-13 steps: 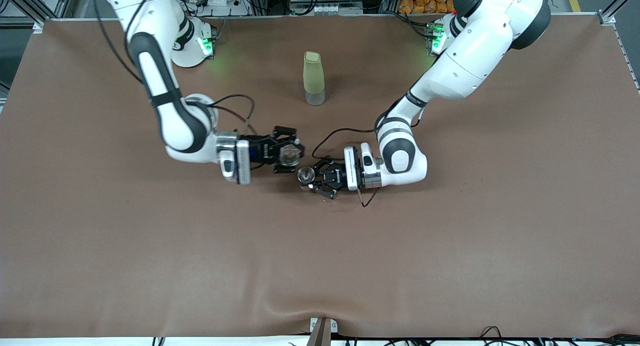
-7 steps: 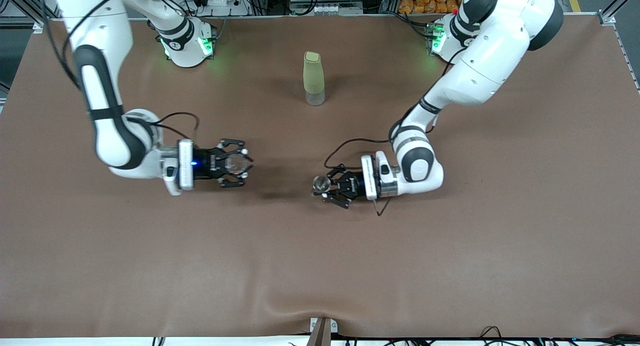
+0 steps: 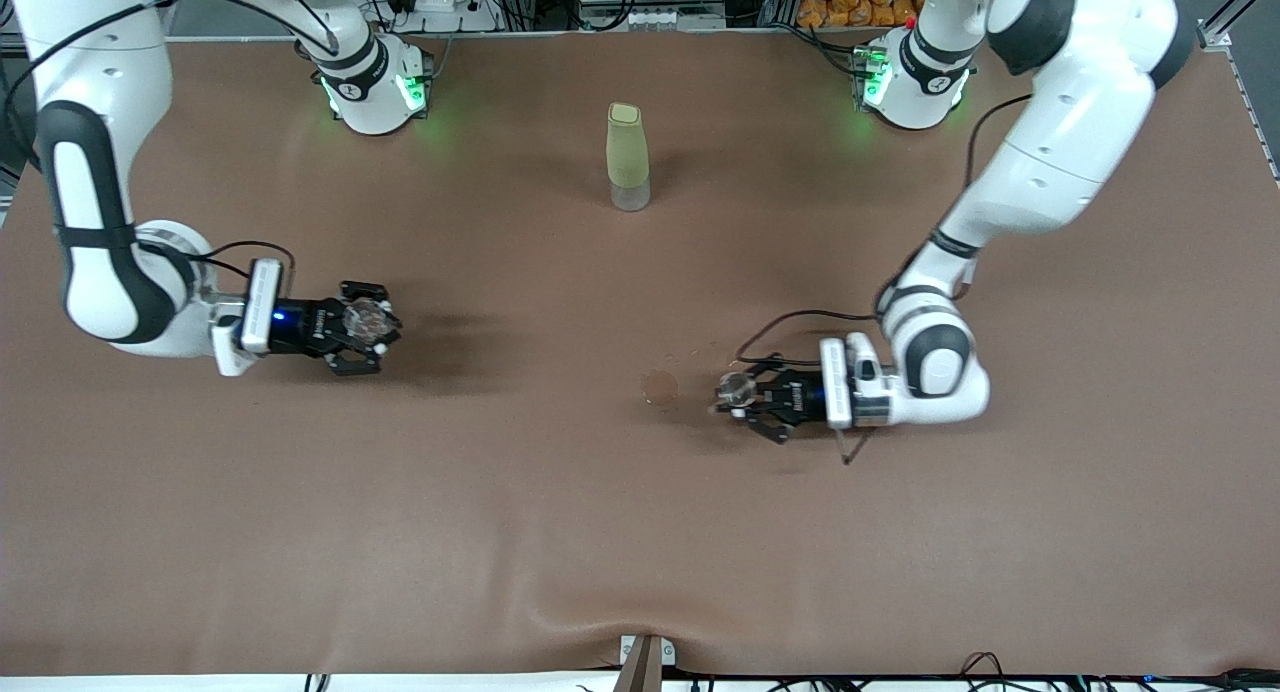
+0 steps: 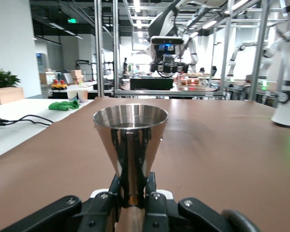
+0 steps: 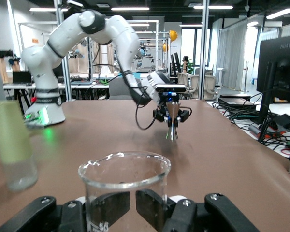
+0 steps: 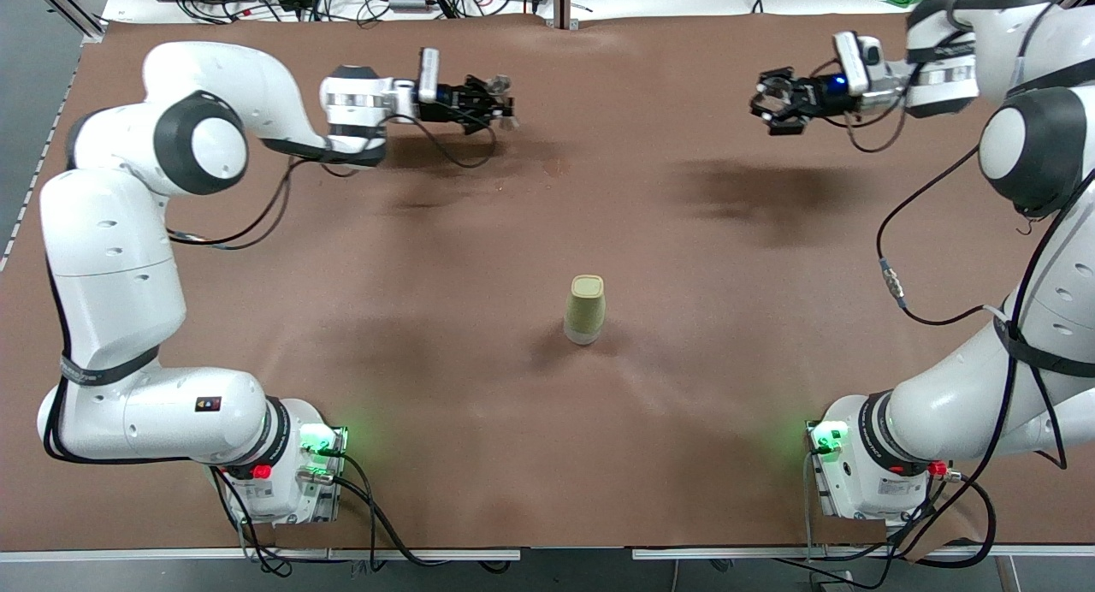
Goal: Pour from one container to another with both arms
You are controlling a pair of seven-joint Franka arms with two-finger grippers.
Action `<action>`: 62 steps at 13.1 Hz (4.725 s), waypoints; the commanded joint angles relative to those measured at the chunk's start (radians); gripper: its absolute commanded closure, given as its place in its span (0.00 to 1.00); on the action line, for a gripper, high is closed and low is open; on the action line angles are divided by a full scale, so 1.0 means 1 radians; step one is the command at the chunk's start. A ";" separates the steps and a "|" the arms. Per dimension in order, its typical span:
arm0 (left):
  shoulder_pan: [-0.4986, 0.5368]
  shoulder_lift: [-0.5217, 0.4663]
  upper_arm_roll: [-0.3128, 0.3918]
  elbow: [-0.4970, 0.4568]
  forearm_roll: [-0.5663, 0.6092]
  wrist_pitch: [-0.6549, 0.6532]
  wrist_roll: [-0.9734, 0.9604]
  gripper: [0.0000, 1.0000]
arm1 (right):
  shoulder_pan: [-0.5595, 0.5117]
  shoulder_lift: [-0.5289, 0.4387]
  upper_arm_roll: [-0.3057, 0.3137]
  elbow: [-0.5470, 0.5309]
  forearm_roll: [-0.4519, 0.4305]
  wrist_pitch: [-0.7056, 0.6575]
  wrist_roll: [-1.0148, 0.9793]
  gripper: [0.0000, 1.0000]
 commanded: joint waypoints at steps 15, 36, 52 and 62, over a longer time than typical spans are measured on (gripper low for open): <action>0.506 0.003 0.002 0.001 0.621 -0.337 -0.072 1.00 | -0.235 0.310 0.007 0.097 -0.123 -0.002 -0.426 1.00; 0.579 0.056 0.037 0.003 0.704 -0.386 -0.039 0.94 | -0.231 0.373 -0.078 0.129 -0.169 0.084 -0.364 0.00; 0.587 0.007 0.096 0.162 0.822 -0.459 -0.202 0.00 | -0.039 -0.233 -0.263 0.267 -0.902 -0.082 1.612 0.00; 0.454 -0.429 0.097 0.273 1.039 -0.492 -1.365 0.00 | -0.132 -0.396 0.151 0.557 -1.218 -0.182 2.312 0.00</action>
